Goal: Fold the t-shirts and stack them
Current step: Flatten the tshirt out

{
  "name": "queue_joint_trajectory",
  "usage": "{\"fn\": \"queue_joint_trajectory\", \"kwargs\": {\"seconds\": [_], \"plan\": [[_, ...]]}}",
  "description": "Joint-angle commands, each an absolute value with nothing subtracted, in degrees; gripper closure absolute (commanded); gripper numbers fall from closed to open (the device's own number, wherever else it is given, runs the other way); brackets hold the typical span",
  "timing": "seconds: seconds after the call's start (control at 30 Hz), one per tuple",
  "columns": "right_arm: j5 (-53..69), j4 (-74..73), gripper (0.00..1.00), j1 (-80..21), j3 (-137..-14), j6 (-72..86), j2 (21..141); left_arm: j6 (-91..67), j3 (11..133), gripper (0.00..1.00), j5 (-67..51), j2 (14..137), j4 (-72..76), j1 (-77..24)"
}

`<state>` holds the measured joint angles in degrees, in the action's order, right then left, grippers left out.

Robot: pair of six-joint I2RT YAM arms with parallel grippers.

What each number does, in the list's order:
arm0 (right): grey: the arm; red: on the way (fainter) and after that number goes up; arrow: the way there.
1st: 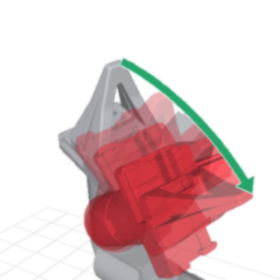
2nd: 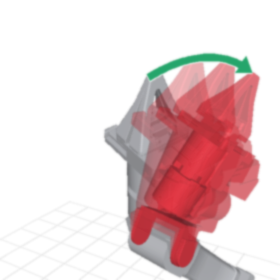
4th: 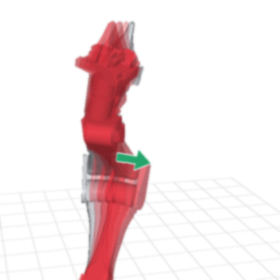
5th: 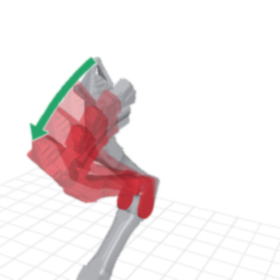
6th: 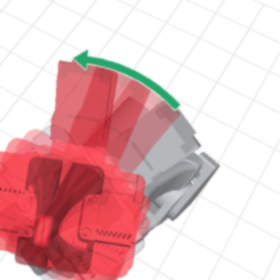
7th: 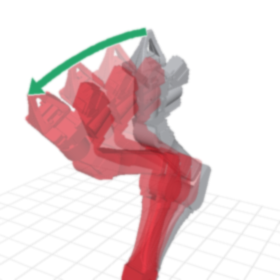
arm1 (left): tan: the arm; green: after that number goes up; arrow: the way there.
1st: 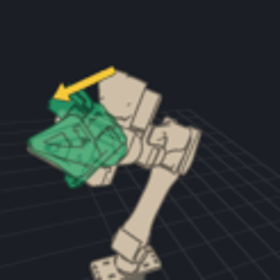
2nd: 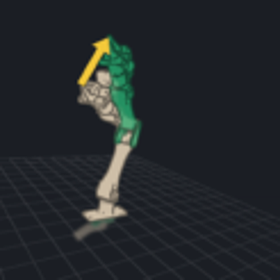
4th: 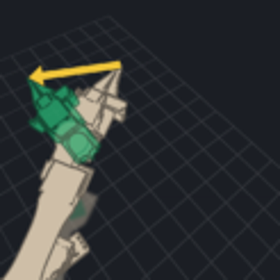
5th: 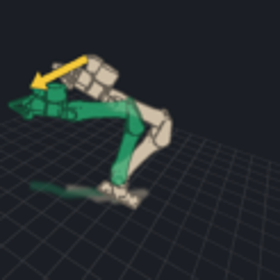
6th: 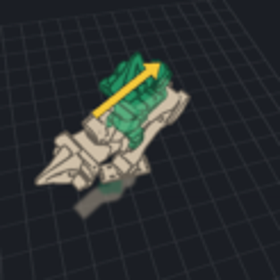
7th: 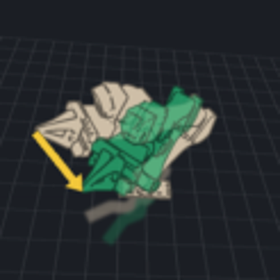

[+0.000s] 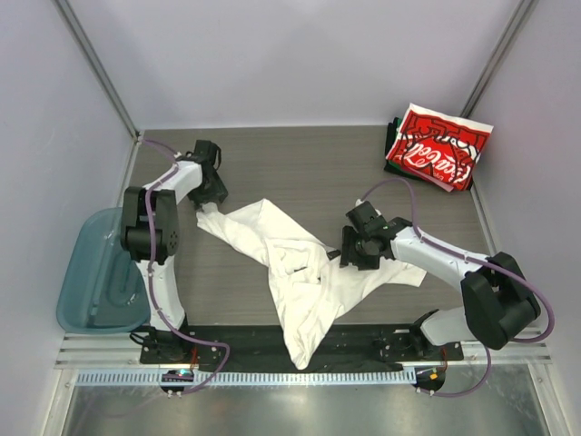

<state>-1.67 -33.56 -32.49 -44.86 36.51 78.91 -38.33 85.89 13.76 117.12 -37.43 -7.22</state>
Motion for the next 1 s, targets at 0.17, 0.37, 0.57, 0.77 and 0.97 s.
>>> {"fn": "queue_joint_trajectory", "kwargs": {"seconds": [0.17,0.37,0.57,0.77,0.97], "plan": [[-0.88,-31.91,0.42,-31.90,-42.10,36.03,76.64,-39.02,85.34,0.58,15.82,118.74,-36.04,-6.77],[1.12,-28.75,0.45,-30.06,-40.69,35.95,79.36,-38.85,85.43,1.00,17.14,114.97,-37.44,-6.77],[4.13,-24.09,0.47,-23.84,-42.79,33.67,87.70,-37.44,86.05,1.00,18.89,103.29,-42.45,-6.77],[6.06,-23.11,0.51,-20.22,-55.24,30.41,101.58,-36.65,78.42,1.00,19.69,84.60,-46.40,-6.59],[10.36,-28.91,0.56,-19.34,-84.73,26.11,116.95,-38.75,63.91,1.00,15.22,66.82,-48.69,-6.59]]}}
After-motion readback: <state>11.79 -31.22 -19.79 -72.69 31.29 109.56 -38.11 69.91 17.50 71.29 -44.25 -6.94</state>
